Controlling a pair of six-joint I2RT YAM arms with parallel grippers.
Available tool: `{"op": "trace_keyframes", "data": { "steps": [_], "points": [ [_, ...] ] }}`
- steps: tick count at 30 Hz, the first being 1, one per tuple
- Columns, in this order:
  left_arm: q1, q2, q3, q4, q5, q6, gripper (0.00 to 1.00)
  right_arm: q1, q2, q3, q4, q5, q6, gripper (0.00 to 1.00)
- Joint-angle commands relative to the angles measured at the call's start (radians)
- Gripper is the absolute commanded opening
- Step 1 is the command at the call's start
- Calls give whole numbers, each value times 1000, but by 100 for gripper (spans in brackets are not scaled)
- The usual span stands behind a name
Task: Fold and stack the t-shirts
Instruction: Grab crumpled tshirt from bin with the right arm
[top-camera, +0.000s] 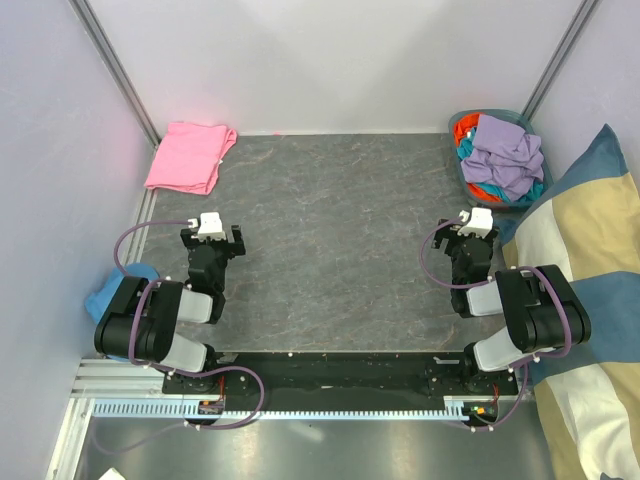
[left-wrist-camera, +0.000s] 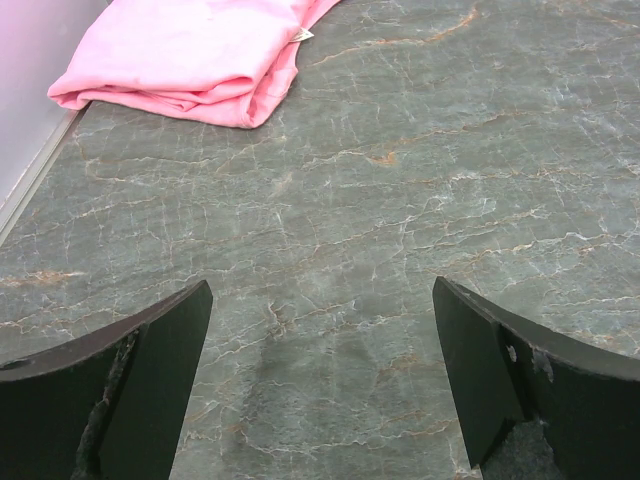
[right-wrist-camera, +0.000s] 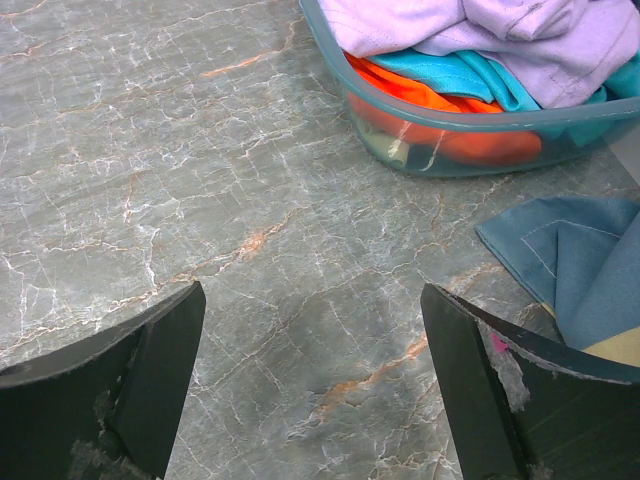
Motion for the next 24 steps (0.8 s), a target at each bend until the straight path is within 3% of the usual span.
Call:
{"op": "trace_keyframes", "data": {
  "steps": [1, 24],
  "points": [
    [-1, -9, 13, 42, -3, -23, 100, 0, -1, 16, 25, -11, 10, 98],
    [-3, -12, 5, 58, -6, -20, 100, 0, 1, 19, 21, -12, 10, 98]
  ]
}}
